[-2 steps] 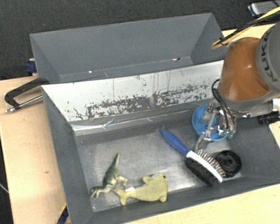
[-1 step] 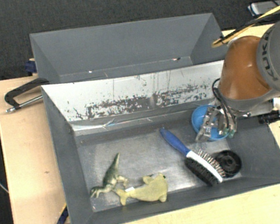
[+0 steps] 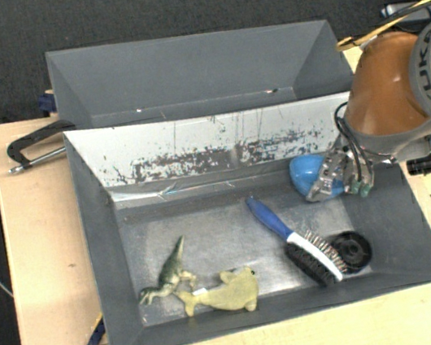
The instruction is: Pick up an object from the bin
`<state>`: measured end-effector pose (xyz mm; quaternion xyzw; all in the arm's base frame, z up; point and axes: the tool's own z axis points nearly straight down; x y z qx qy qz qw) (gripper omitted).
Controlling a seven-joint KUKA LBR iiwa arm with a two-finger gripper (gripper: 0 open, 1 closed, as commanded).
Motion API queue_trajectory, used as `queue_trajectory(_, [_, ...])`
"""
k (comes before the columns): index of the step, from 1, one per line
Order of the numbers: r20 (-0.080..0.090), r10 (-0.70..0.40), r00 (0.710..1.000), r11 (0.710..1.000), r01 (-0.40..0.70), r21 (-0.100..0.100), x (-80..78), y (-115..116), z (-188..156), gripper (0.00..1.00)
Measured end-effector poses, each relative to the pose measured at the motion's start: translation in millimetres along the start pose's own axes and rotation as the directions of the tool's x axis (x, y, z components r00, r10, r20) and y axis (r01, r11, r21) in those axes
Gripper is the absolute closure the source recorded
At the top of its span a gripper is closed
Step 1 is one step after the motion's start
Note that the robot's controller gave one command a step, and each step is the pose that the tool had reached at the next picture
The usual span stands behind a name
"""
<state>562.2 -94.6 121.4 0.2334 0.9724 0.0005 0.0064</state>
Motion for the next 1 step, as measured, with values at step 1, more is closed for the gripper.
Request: queue_trajectory(1, [-0.001,-0.002,1.000,1.000,0.002,-0.001,-3.3,1.7,-56.9,1.00])
